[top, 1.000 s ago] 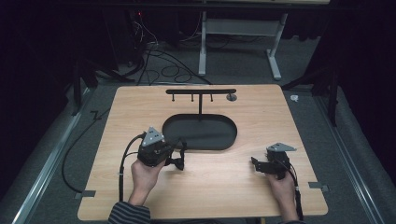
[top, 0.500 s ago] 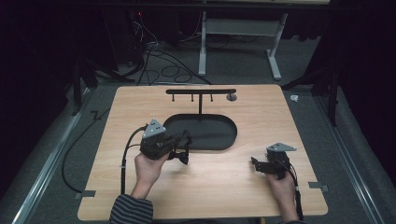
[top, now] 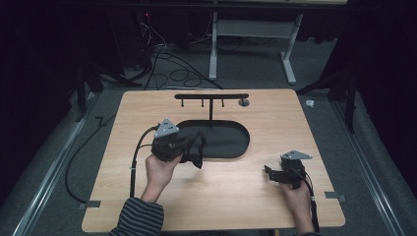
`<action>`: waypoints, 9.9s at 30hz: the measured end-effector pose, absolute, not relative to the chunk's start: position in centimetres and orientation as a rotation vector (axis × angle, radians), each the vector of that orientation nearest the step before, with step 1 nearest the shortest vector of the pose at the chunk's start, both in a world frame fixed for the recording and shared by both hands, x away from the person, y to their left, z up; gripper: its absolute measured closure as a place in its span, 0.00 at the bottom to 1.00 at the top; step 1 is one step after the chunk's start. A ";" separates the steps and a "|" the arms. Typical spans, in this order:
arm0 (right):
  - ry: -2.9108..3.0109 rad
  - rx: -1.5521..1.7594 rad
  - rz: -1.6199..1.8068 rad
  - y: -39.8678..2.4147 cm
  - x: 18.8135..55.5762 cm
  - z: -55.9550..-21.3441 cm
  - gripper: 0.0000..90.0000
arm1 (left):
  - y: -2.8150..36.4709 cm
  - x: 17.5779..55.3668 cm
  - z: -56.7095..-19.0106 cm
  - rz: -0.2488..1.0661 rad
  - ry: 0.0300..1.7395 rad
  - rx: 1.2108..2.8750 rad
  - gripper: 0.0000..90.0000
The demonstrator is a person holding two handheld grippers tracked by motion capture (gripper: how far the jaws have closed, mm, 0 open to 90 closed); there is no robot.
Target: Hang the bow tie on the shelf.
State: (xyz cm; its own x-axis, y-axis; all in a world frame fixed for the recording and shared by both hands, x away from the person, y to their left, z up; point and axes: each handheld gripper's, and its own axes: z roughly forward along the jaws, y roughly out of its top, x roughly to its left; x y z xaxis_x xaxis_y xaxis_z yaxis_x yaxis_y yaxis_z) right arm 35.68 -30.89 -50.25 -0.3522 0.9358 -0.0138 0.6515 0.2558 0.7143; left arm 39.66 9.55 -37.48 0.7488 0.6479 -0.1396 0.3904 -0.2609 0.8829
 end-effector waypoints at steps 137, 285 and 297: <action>2.096 1.436 0.868 -30.9 35.7 -50.3 0.25 | 9.2 46.2 -34.4 0.485 0.920 1.839 0.77; 2.094 1.440 0.867 -30.9 35.7 -50.2 0.25 | 20.3 36.4 -40.7 0.486 1.179 1.786 0.53; 2.092 1.442 0.868 -30.9 35.7 -50.2 0.25 | 20.7 35.9 -42.2 0.464 1.220 1.776 0.52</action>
